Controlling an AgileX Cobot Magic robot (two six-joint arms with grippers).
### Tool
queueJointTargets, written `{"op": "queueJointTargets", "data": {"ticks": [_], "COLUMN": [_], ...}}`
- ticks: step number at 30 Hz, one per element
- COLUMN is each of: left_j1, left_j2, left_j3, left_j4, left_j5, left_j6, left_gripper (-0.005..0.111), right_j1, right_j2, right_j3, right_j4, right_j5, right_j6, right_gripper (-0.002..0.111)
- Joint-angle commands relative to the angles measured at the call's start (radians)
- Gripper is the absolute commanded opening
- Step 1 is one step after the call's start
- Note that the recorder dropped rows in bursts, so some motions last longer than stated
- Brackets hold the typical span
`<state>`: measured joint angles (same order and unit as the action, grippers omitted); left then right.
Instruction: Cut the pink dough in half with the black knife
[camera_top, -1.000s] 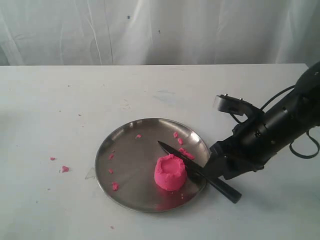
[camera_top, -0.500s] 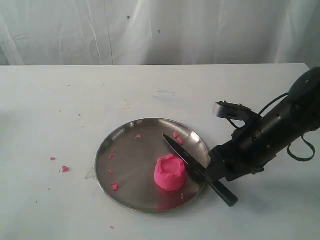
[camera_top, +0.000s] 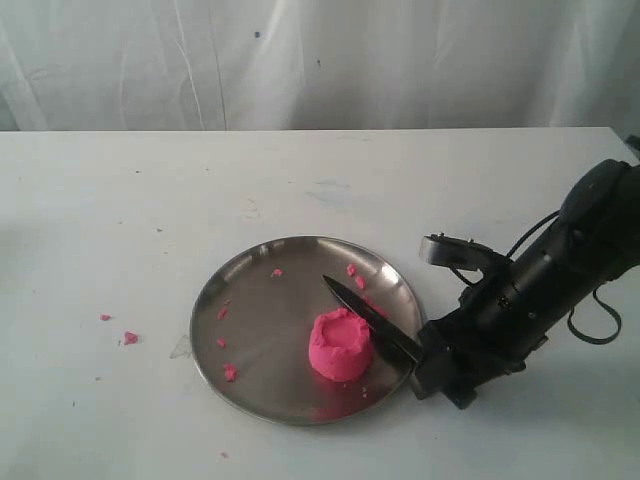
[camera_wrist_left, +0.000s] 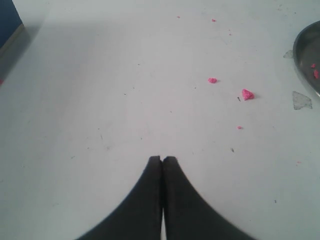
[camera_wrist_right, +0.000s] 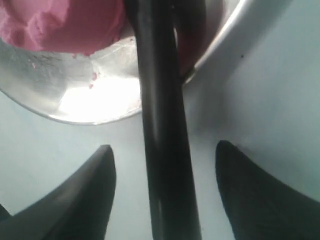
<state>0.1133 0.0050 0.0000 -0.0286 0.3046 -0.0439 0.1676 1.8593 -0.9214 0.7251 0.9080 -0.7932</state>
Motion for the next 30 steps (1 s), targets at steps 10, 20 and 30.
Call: {"op": "queueJointTargets", "data": {"ticks": [10,20,30], "left_j1": [0.004,0.004,0.004], "left_j2": [-0.005,-0.005,-0.005], "left_j3": [0.000,0.000,0.000], "left_j4": [-0.008,-0.008,-0.008], "left_j5": [0.005,0.005,0.005], "left_j6": [-0.003,-0.003,-0.003], "left_gripper": [0.000,0.000,0.000], "right_j1": [0.000,0.000,0.000], "right_j2": [0.002,0.002,-0.071], "right_j3": [-0.003,-0.043,-0.055], "right_j4": [0.006,0.007,0.006], "right_j5": [0.016,0.090,0.038], "right_j6": [-0.018,-0.018,-0.011], "right_gripper": [0.034,0.000,0.000]}}
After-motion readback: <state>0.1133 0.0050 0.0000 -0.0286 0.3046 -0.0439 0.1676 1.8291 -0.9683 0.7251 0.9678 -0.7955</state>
